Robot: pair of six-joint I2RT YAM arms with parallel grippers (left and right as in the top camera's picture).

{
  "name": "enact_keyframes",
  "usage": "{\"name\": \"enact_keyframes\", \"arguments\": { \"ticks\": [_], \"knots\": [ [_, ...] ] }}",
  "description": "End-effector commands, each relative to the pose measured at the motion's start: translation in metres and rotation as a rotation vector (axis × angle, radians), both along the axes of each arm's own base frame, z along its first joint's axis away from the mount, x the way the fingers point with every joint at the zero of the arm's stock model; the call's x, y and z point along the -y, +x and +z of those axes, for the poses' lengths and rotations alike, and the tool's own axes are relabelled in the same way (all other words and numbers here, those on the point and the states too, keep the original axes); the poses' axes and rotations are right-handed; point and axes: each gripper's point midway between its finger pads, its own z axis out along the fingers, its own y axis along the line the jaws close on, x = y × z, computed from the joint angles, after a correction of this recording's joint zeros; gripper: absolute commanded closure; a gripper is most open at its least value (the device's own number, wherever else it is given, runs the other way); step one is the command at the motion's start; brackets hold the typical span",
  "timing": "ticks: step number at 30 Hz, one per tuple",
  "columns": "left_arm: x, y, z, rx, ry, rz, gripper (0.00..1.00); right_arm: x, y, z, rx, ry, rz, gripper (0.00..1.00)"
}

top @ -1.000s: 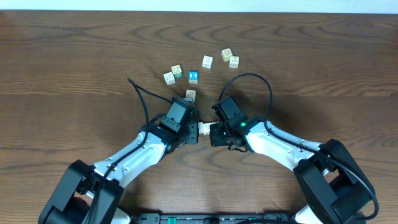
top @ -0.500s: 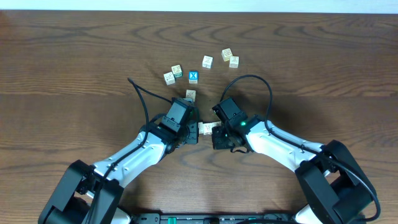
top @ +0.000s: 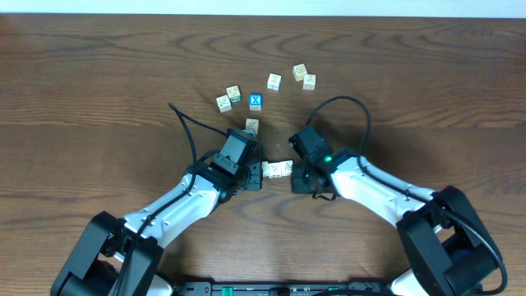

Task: Lift 3 blocks

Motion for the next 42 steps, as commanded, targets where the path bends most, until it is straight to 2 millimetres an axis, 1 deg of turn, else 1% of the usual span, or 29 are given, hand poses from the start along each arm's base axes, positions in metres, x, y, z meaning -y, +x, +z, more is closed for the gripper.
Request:
{"name": "enact_keyframes", "arguments": {
  "ticks": [1, 4, 7, 11, 17, 28, 31, 36, 42],
  "knots": [
    [-0.006, -0.002, -0.006, -0.005, 0.03, 0.011, 0.93, 0.039, 0.003, -0.018, -0.02, -0.107, -0.096, 0.99],
    [-0.012, 0.002, -0.006, 0.014, 0.061, 0.032, 0.93, 0.05, 0.009, -0.018, -0.021, -0.107, -0.131, 0.99],
    [-0.015, 0.007, -0.005, 0.036, 0.077, 0.046, 0.93, 0.053, 0.011, -0.018, -0.021, -0.107, -0.138, 0.99],
    [-0.016, 0.014, -0.002, 0.07, 0.082, 0.059, 0.93, 0.053, 0.011, -0.018, -0.019, -0.107, -0.138, 0.99],
    [-0.005, 0.029, 0.009, 0.14, 0.029, 0.061, 0.93, 0.051, 0.016, -0.017, -0.002, -0.096, -0.139, 0.99],
    [-0.001, 0.034, 0.014, 0.166, 0.006, 0.06, 0.93, 0.049, 0.019, -0.016, 0.011, -0.088, -0.14, 0.99],
    [-0.003, 0.038, 0.016, 0.175, 0.0, 0.072, 0.93, 0.049, 0.019, -0.016, 0.011, -0.088, -0.14, 0.99],
    [-0.016, 0.047, 0.017, 0.176, -0.004, 0.114, 0.92, 0.049, 0.019, -0.016, 0.012, -0.088, -0.138, 0.99],
    [-0.018, 0.055, 0.02, 0.177, -0.057, 0.116, 0.93, 0.048, 0.019, -0.016, 0.013, -0.087, -0.138, 0.99]
  ]
}}
